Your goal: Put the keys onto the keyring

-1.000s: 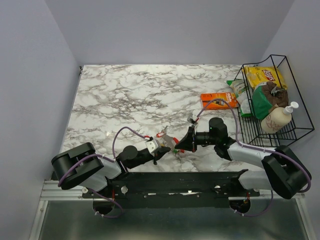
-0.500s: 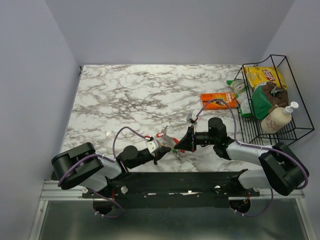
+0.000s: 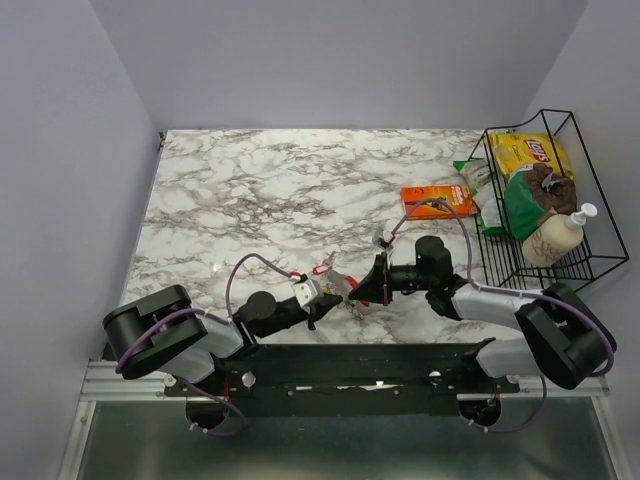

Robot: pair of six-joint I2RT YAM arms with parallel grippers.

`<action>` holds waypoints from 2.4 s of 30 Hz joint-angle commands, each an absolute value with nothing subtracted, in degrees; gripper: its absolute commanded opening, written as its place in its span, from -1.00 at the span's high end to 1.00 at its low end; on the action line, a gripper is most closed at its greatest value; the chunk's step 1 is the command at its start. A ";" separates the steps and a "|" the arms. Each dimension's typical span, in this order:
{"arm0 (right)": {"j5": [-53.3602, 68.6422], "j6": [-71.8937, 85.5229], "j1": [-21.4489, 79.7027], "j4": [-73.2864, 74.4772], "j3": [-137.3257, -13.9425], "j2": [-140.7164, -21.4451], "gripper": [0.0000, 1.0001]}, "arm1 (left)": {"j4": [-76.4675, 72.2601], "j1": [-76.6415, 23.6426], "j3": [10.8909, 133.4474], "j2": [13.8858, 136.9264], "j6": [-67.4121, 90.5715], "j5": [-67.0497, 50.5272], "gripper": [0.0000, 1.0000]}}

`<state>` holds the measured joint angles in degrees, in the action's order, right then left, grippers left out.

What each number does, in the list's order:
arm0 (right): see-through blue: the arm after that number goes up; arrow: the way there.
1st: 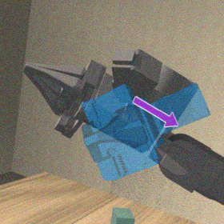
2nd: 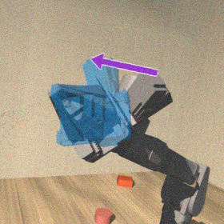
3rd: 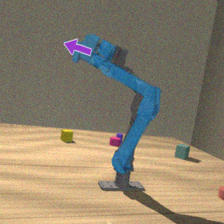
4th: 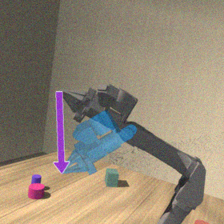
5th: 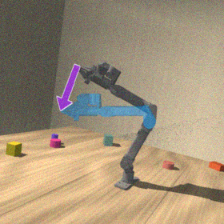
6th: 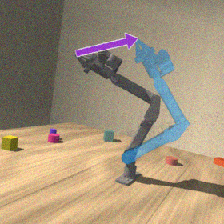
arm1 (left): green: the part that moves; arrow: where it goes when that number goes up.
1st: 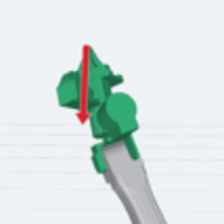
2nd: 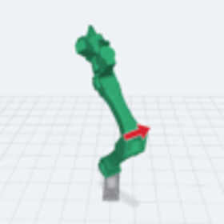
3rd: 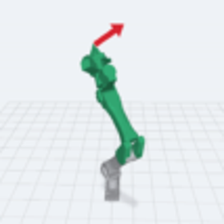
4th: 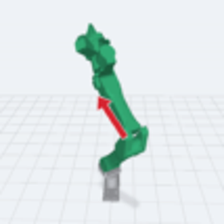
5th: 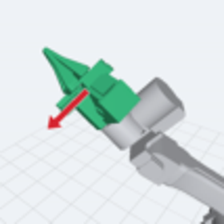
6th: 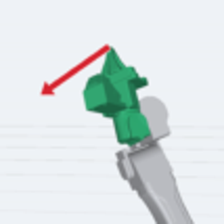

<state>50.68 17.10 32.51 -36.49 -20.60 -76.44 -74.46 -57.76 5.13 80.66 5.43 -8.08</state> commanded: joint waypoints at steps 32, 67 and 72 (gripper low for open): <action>48.69 16.87 32.34 -37.88 -19.42 -77.17 0.99 | -96.68 -59.50 3.52 75.32 5.45 -7.38 1.00; 44.75 16.61 32.34 -32.00 -19.42 -69.87 0.99 | -96.68 -59.77 3.43 85.69 13.70 -0.44 1.00; 41.84 16.87 32.34 -29.62 -18.98 -68.64 0.99 | -96.50 -59.68 3.34 87.80 15.21 -0.44 1.00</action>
<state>45.69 17.12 32.51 -32.32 -19.31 -70.39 -75.31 -59.40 3.60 86.74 12.38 -2.83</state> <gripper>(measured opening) 0.011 0.006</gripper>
